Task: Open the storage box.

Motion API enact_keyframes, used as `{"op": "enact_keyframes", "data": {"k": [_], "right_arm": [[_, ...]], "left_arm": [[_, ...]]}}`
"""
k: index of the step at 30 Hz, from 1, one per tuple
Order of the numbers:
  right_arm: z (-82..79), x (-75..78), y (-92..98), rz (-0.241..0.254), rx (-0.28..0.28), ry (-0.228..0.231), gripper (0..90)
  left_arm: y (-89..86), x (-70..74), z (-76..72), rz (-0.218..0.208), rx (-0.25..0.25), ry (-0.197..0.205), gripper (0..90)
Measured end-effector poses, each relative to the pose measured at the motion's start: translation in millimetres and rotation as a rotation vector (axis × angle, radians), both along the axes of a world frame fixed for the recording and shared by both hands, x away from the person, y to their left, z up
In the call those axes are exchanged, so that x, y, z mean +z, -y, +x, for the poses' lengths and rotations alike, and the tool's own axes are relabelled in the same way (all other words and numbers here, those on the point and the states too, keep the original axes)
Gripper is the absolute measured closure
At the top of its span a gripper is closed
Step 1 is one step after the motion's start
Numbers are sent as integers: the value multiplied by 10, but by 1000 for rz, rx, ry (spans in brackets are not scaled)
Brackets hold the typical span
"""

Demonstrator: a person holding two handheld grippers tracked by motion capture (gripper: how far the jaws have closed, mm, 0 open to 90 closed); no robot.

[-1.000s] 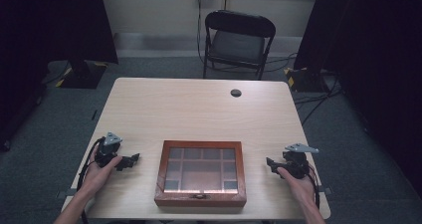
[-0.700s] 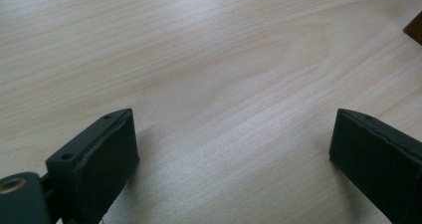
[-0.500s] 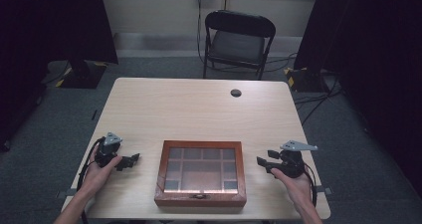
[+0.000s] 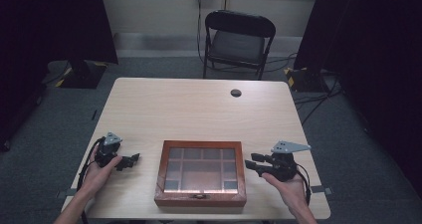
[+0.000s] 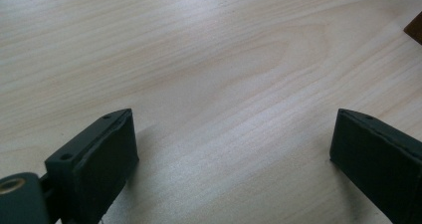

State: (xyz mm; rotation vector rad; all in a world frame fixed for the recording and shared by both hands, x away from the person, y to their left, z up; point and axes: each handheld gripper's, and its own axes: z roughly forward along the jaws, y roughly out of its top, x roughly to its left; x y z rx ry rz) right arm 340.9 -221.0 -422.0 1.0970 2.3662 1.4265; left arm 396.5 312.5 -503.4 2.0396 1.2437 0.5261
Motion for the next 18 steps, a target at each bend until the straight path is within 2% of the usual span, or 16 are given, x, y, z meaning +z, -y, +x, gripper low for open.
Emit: {"op": "enact_keyframes", "data": {"k": [5,13,17,18], "right_arm": [[-30,58,-153,10,73,1,627],[-42,142,-489,-10,192,4,663],[-26,91,-732,-27,262,-4,671],[-26,91,-732,-27,262,-4,671]], "left_arm": [[-1,0,0,0,-1,0,39],[0,-1,1,-1,-1,-1,38],[-2,-1,3,-2,-1,-2,34],[-2,-1,3,-1,-1,-2,34]]}}
